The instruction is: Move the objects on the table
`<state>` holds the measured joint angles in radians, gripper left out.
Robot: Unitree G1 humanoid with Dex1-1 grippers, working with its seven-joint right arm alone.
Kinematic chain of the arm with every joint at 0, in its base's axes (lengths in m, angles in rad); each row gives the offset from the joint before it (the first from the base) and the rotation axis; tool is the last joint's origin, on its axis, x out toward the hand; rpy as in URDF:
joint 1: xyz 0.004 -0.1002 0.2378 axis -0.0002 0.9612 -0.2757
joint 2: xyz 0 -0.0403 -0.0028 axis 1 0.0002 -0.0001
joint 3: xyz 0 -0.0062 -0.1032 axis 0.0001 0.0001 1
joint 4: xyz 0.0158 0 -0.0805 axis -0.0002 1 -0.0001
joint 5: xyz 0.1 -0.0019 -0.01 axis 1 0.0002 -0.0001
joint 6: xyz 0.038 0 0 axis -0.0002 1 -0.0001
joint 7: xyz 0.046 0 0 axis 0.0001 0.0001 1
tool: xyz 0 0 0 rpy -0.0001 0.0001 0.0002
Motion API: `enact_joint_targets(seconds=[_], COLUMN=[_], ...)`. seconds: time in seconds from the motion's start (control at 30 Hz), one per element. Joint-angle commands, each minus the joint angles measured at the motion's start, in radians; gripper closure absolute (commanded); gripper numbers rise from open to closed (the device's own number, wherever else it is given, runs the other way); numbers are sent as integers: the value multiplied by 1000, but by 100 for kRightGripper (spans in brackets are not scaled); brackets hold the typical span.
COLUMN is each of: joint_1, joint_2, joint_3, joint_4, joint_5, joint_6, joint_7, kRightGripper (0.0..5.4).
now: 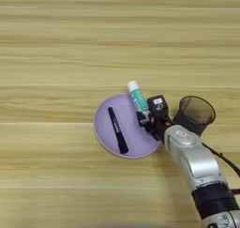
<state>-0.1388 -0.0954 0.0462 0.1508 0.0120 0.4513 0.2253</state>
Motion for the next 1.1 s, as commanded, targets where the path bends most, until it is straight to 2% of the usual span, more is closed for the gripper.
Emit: enact_joint_targets(seconds=[0.03, 0.7, 1.1], joint_1=[-61, -2, 29], joint_2=[-17, -67, -174], joint_3=[-35, -124, -259], joint_4=[-105, -313, -369], joint_5=[23, 44, 75], joint_6=[-2, 122, 157], joint_7=[-9, -10, 9], kRightGripper=[374, 374, 374])
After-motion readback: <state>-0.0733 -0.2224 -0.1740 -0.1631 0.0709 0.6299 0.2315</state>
